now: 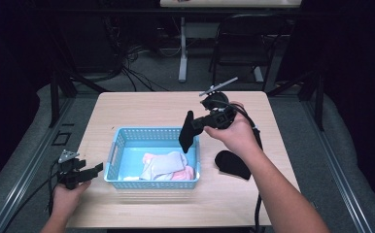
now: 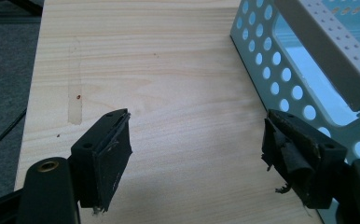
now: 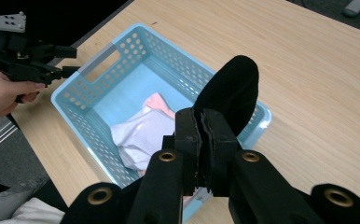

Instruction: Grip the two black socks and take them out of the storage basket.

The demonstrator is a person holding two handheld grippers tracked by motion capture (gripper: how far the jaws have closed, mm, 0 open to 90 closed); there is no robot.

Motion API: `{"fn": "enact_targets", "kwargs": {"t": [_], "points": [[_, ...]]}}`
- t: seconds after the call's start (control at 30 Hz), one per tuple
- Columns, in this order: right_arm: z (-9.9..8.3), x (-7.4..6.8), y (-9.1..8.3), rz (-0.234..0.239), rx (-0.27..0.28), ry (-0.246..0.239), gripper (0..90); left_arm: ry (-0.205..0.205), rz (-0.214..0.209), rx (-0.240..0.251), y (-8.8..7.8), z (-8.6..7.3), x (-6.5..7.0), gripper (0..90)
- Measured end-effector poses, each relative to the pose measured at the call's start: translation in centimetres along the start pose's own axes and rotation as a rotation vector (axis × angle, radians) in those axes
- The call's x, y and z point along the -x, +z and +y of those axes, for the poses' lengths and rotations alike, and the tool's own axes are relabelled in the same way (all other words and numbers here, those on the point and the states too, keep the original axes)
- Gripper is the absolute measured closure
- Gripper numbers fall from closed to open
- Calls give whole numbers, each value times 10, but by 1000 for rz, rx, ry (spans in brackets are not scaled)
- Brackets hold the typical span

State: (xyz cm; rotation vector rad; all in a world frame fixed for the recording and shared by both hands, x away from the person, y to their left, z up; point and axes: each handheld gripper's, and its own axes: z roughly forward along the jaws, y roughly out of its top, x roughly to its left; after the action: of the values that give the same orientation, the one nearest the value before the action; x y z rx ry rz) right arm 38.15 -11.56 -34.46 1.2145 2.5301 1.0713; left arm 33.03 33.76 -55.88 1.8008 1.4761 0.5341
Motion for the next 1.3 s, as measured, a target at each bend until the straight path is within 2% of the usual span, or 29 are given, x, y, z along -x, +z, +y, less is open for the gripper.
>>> {"fn": "enact_targets", "kwargs": {"t": [0.2, 0.53, 1.3], "points": [[-13, 16, -19, -48, 12, 32, 855, 2, 1, -4, 0, 0, 1, 236], [-32, 35, -27, -86, 7, 74, 855, 4, 0, -3, 1, 0, 1, 236], [-70, 53, -4, -111, -33, 128, 855, 2, 2, -3, 1, 0, 1, 236]]}}
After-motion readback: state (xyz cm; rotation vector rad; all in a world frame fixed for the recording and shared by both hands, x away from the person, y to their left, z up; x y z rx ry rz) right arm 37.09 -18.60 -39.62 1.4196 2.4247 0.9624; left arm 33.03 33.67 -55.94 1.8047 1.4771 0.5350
